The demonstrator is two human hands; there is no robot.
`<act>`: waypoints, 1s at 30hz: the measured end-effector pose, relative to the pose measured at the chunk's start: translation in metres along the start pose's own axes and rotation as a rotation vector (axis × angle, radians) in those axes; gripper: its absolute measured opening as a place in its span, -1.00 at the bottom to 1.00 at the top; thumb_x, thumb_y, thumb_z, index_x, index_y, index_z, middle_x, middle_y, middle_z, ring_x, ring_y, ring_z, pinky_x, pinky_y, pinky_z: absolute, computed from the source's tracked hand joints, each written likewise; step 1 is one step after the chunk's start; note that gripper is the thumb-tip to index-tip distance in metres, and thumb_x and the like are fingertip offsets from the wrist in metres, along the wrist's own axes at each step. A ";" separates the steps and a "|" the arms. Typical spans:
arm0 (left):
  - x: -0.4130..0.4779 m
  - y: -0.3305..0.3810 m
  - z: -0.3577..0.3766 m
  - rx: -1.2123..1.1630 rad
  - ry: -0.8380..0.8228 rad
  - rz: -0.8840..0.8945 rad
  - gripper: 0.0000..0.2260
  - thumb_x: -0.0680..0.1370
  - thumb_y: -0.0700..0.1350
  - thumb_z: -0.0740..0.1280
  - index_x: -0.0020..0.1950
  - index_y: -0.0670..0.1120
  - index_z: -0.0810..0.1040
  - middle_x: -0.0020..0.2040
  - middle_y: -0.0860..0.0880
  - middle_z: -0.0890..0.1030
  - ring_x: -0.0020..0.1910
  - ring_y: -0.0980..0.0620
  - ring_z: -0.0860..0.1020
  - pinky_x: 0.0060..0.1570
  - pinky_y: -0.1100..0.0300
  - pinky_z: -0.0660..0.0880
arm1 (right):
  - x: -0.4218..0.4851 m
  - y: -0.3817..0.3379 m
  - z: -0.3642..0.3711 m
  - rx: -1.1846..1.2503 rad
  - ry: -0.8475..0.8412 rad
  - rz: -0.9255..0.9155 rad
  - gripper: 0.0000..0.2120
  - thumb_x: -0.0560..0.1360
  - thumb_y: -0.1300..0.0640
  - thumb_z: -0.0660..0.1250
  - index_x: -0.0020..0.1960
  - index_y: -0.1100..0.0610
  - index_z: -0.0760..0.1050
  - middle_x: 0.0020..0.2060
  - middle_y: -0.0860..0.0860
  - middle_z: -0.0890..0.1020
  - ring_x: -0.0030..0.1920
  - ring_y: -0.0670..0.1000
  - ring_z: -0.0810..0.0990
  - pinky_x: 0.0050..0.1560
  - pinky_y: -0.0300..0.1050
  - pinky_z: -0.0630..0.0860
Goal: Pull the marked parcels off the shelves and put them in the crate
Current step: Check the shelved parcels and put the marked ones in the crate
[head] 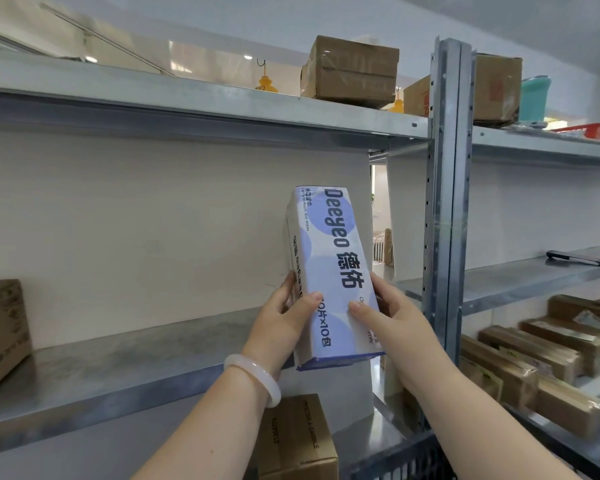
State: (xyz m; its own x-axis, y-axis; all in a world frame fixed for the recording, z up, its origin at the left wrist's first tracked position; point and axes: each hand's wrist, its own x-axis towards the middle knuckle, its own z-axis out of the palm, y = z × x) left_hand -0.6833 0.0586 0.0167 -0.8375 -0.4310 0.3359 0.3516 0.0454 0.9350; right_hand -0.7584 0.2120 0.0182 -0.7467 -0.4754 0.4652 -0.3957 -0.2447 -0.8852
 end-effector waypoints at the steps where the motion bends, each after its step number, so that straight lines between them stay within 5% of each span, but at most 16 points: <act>1: 0.000 0.001 -0.002 0.051 0.022 0.040 -0.62 0.55 -0.02 0.39 0.36 0.16 0.46 0.15 -0.02 0.66 0.01 -0.02 0.68 -0.19 0.15 0.64 | -0.001 0.001 0.002 -0.012 0.013 -0.029 -0.59 0.47 0.03 0.42 0.27 -0.24 0.42 0.03 -0.20 0.64 0.03 -0.13 0.65 -0.21 -0.19 0.63; 6: -0.002 0.001 -0.009 0.150 0.105 0.131 -0.60 0.53 -0.09 0.42 0.32 0.19 0.46 0.16 0.04 0.64 0.04 0.04 0.67 -0.07 0.01 0.66 | -0.003 0.008 0.016 -0.106 -0.009 -0.123 -0.50 0.49 -0.06 0.37 0.38 -0.27 0.33 0.28 -0.18 0.47 0.25 -0.09 0.52 -0.06 -0.11 0.64; 11: -0.008 0.003 -0.007 0.148 0.043 0.027 0.08 0.13 0.27 0.53 0.56 0.21 0.09 0.29 0.09 0.54 0.19 0.07 0.57 0.04 0.09 0.60 | -0.015 0.011 0.032 -0.421 -0.012 -0.232 -0.50 0.50 -0.28 0.14 0.43 -0.35 0.19 0.44 -0.37 0.22 0.46 -0.27 0.11 0.48 0.12 0.22; 14: -0.006 -0.001 -0.008 0.153 0.082 -0.002 -0.03 0.27 0.17 0.57 0.55 0.24 0.09 0.29 0.12 0.53 0.20 0.05 0.56 0.04 0.09 0.59 | -0.017 0.010 0.038 -0.511 -0.031 -0.276 -0.57 0.58 -0.20 0.09 0.45 -0.33 0.19 0.44 -0.37 0.22 0.46 -0.31 0.08 0.51 0.11 0.11; 20: 0.006 -0.014 -0.028 -0.056 0.134 -0.100 -0.25 0.33 0.06 0.57 0.44 0.23 0.29 0.19 -0.03 0.63 0.02 -0.06 0.68 -0.02 -0.05 0.64 | -0.004 0.016 0.020 -0.566 -0.009 -0.182 -0.50 0.55 -0.16 0.24 0.44 -0.35 0.18 0.43 -0.34 0.23 0.45 -0.17 0.21 0.39 0.09 0.35; 22: 0.008 -0.018 -0.033 -0.123 0.110 -0.141 -0.31 0.36 0.07 0.56 0.40 0.23 0.31 0.05 0.01 0.71 -0.05 -0.07 0.70 -0.16 0.00 0.64 | 0.002 0.020 0.007 -0.420 0.046 -0.023 -0.52 0.52 -0.14 0.31 0.38 -0.33 0.24 0.38 -0.25 0.32 0.29 -0.08 0.44 0.04 -0.01 0.62; 25: 0.008 -0.020 -0.034 -0.140 0.098 -0.157 -0.44 0.41 0.11 0.49 0.34 0.25 0.33 -0.08 0.09 0.72 -0.10 -0.05 0.71 -0.28 0.10 0.62 | 0.003 0.026 -0.005 -0.196 -0.006 0.172 -0.58 0.42 -0.15 0.38 0.22 -0.31 0.33 0.17 -0.21 0.53 -0.03 -0.10 0.64 -0.29 -0.25 0.59; 28: 0.007 -0.021 -0.035 -0.019 0.135 -0.118 -0.33 0.30 0.27 0.45 0.38 0.18 0.38 0.20 -0.03 0.63 0.05 -0.09 0.67 -0.04 -0.04 0.64 | 0.007 0.033 -0.008 -0.133 -0.046 0.216 -0.65 0.37 -0.15 0.40 0.10 -0.32 0.38 -0.07 -0.30 0.60 -0.13 -0.22 0.66 -0.33 -0.27 0.58; 30: 0.009 -0.021 -0.040 0.112 0.145 -0.067 -0.34 0.36 0.32 0.42 0.41 0.12 0.42 0.35 -0.07 0.48 0.19 -0.10 0.59 0.12 -0.08 0.59 | 0.013 0.034 -0.008 -0.116 -0.044 0.231 -0.62 0.33 -0.16 0.42 0.10 -0.33 0.38 -0.09 -0.29 0.62 -0.10 -0.13 0.69 -0.29 -0.22 0.60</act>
State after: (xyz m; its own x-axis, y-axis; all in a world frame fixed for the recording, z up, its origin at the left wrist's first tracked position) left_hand -0.6812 0.0176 -0.0046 -0.7859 -0.5612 0.2598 0.2415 0.1082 0.9643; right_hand -0.7857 0.2045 -0.0060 -0.8015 -0.5442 0.2479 -0.2780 -0.0279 -0.9602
